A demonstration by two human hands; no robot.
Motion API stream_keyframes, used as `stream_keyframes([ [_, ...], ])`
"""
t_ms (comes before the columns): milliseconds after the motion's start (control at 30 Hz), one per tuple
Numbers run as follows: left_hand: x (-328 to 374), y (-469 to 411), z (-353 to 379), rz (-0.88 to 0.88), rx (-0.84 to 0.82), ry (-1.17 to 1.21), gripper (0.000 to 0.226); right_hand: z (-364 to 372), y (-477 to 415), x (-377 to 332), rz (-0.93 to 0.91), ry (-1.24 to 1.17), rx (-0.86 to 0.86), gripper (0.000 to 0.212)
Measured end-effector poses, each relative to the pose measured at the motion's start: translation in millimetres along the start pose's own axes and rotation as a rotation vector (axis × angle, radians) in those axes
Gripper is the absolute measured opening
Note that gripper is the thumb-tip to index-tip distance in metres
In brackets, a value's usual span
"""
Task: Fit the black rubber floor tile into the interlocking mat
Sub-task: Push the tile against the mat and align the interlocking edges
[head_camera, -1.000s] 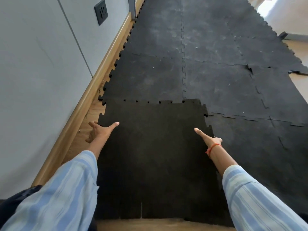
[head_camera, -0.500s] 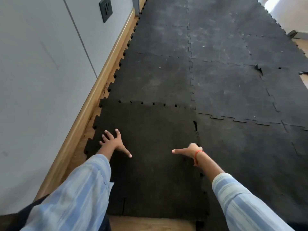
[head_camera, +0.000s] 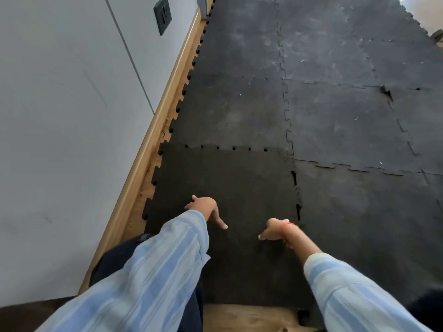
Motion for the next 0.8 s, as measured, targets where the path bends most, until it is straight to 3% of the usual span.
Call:
stream_keyframes([
  [100, 5.2, -6.4, -2.0, 0.002, 0.000, -0.007, 0.108, -5.1, -11.1, -13.2, 0.018, 0.119, 0.144, 0.043],
  [267, 7.1, -4.0, 13.3, -0.080, 0.060, 0.150, 0.131, -33.3, -22.9, -18.6, 0.063, -0.040, 0.196, 0.062],
  [533, 10.3, 9.8, -18.4, -0.016, -0.109, 0.077, 0.077, -17.2, -34.9, -54.1, -0.011, 0.167, 0.020, 0.104],
  [800, 3.0, 15.6, -44.4, 0.026, -0.141, 0.246, 0.074, -27.1, -38.7, -60.7, -0.021, 0.205, -0.082, 0.090],
])
Point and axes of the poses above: each hand's wrist, its own y-axis away from the middle knuckle, its own z-axis out of the palm, x = y × z, the point moved 2 cm from there along -y, towards the middle knuckle, and after that the axes turned 5 degrees about -x, right-handed, at the moved point
